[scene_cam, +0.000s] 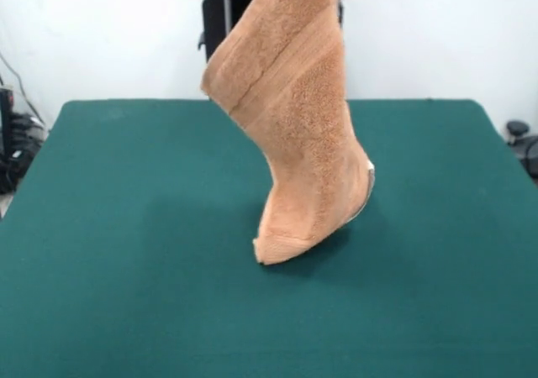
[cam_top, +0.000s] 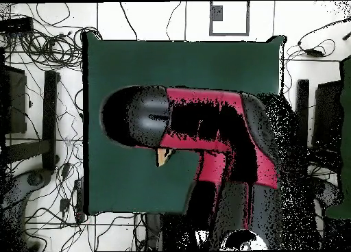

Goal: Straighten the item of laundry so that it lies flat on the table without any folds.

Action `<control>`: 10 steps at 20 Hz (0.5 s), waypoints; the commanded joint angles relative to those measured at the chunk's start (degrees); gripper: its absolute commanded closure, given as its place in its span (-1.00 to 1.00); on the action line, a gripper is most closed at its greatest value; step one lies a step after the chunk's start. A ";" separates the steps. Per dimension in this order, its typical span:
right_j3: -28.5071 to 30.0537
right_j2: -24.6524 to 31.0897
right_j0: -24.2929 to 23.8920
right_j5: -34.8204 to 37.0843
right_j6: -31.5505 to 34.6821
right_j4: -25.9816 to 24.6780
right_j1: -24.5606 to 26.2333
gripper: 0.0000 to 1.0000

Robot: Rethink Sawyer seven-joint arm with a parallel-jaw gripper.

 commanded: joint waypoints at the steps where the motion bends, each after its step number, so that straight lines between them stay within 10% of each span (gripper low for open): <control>1: -12.19 7.89 2.53 11.09 -6.67 -2.96 6.77 1.00; 10: -16.64 8.89 2.34 10.27 -11.22 -4.38 11.09 1.00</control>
